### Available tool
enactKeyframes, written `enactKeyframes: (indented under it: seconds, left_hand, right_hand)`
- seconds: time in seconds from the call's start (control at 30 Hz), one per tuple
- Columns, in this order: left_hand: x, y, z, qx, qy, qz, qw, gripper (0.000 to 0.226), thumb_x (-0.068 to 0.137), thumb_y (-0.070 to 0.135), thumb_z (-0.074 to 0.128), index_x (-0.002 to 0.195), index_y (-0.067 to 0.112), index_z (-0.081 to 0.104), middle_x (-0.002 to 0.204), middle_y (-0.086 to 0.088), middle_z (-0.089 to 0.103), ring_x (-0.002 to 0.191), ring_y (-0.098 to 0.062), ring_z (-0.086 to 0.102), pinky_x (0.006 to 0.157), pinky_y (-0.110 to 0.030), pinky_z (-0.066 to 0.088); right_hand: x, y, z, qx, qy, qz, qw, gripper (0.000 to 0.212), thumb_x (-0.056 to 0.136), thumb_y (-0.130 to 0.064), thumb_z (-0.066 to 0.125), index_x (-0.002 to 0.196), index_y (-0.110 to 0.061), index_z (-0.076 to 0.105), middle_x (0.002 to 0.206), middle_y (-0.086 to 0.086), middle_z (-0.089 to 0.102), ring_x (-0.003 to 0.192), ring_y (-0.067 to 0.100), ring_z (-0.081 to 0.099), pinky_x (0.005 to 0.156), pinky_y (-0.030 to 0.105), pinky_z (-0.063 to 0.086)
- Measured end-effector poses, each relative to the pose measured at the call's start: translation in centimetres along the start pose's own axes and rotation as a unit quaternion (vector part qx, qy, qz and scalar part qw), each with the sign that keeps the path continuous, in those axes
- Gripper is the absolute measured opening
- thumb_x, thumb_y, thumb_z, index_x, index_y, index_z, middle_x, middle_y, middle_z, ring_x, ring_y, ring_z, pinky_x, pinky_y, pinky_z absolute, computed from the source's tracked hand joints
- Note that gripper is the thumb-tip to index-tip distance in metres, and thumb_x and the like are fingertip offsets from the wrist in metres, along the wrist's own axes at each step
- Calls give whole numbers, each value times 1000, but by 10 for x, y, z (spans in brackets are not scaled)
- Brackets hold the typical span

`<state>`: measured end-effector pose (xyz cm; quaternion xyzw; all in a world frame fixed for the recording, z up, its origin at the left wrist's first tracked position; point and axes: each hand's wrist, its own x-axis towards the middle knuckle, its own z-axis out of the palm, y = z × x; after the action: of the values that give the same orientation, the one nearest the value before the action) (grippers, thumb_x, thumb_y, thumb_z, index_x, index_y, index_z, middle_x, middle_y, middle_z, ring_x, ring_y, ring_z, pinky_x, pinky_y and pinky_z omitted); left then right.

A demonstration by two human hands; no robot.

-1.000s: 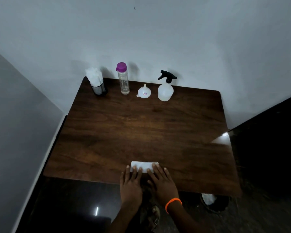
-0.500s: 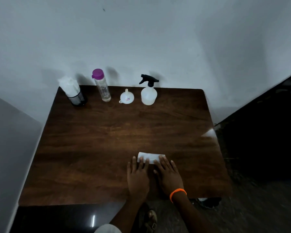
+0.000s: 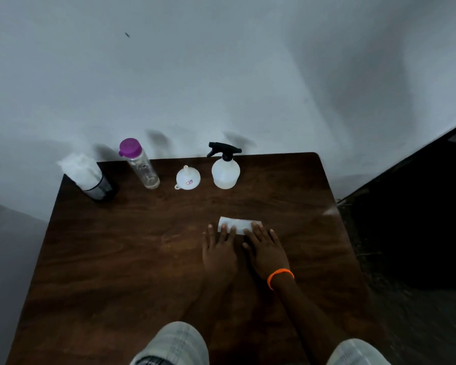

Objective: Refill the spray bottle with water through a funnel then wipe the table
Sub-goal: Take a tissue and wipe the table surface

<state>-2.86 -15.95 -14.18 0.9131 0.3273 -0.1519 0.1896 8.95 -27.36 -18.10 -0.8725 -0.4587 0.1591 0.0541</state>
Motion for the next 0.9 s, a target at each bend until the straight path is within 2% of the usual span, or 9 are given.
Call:
enactKeyframes:
  seconds: [0.23, 0.5, 0.67, 0.9]
  left_hand:
    - [52, 8, -17, 24, 27, 16, 999, 67, 101, 45, 31, 159, 29, 3, 168, -4, 2, 153, -36, -5, 124, -53, -1]
    - [82, 36, -25, 6, 6, -8, 1000, 69, 101, 52, 28, 159, 27, 0, 167, -7, -4, 153, -38, -5, 123, -55, 0]
    - [83, 54, -26, 41, -14, 31, 999, 68, 102, 50, 29, 159, 27, 2, 168, -6, -2, 153, -36, -9, 123, -55, -3]
    - [47, 73, -11, 67, -31, 73, 995, 66, 102, 48, 31, 159, 27, 6, 168, -5, 2, 153, -35, -9, 122, -54, -6]
  right_hand:
    - [49, 16, -16, 11, -2, 18, 1000, 74, 94, -57, 5, 157, -27, 30, 167, 2, 19, 156, 14, 8, 125, 40, 1]
    - [70, 37, -32, 6, -17, 22, 1000, 80, 90, -57, -4, 159, -27, 23, 169, 1, 14, 157, 15, 4, 125, 39, 1]
    - [54, 55, -39, 13, -16, 51, 998, 82, 89, -58, -5, 159, -27, 22, 169, -1, 13, 156, 14, 3, 125, 39, 2]
    - [-9, 63, -28, 18, -34, 86, 996, 80, 89, -60, -6, 160, -29, 13, 169, -1, 6, 155, 12, -5, 124, 36, -4]
